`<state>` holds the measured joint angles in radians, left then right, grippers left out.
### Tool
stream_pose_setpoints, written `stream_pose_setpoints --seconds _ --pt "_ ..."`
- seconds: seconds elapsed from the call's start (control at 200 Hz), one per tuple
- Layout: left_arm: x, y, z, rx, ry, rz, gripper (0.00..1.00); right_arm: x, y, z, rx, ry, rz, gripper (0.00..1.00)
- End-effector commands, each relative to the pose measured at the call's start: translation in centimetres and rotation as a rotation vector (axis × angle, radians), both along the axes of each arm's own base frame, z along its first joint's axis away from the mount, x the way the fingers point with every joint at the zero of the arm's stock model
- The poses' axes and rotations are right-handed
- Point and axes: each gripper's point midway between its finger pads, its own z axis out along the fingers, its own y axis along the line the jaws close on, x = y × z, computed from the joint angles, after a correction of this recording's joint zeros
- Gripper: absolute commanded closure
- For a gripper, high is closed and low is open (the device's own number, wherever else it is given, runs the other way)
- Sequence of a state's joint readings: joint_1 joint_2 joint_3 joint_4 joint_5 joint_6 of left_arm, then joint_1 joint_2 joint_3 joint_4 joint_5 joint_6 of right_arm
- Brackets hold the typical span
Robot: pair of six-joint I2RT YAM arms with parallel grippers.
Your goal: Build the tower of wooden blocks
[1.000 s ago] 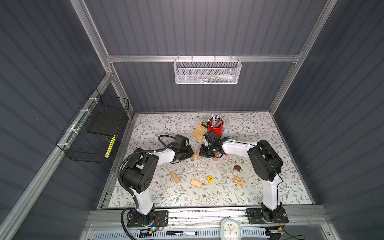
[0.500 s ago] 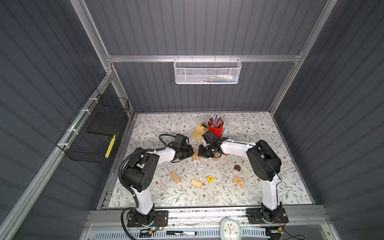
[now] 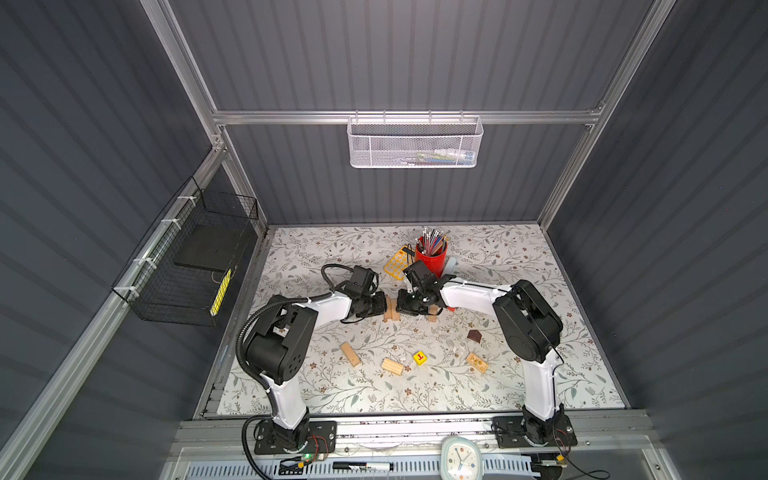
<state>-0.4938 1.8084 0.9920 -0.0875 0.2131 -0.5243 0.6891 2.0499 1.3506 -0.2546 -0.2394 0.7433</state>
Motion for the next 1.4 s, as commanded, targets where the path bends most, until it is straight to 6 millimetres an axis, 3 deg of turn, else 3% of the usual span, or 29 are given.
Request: stream_pose_setpoints --seconds 0.0,0.155,0.325,0.495,0.68,1.011,1.391 --pt "-4.0 2.6 -3.4 0.131 0.139 -0.048 0.80 -0.3 -0.8 -0.1 -0.029 0.006 -0.025 0.84" --pt "-4.4 2.7 -3.3 0.146 0.143 -0.076 0.80 -0.8 -0.5 1.6 0.012 -0.016 -0.014 0.82" --pt "-3.1 1.1 -0.7 0.059 0.070 -0.093 0.76 -1.8 -0.5 2.8 0.039 -0.022 0.004 0.80" --pt "-1.2 0.5 2.0 0.025 -0.002 -0.048 0.75 -4.1 -0.4 1.8 0.026 0.024 0.029 0.81" --pt "-0.6 0.6 3.1 -0.024 -0.032 0.031 0.77 -5.1 0.3 0.4 0.035 0.055 0.041 0.85" --pt "-0.7 1.4 3.6 -0.009 -0.045 0.077 0.77 -4.6 0.2 -0.8 -0.016 0.044 0.038 0.89" --pt "-0.5 2.0 4.2 0.010 -0.062 0.100 0.76 -3.4 0.4 -0.7 -0.039 0.018 0.031 0.90"
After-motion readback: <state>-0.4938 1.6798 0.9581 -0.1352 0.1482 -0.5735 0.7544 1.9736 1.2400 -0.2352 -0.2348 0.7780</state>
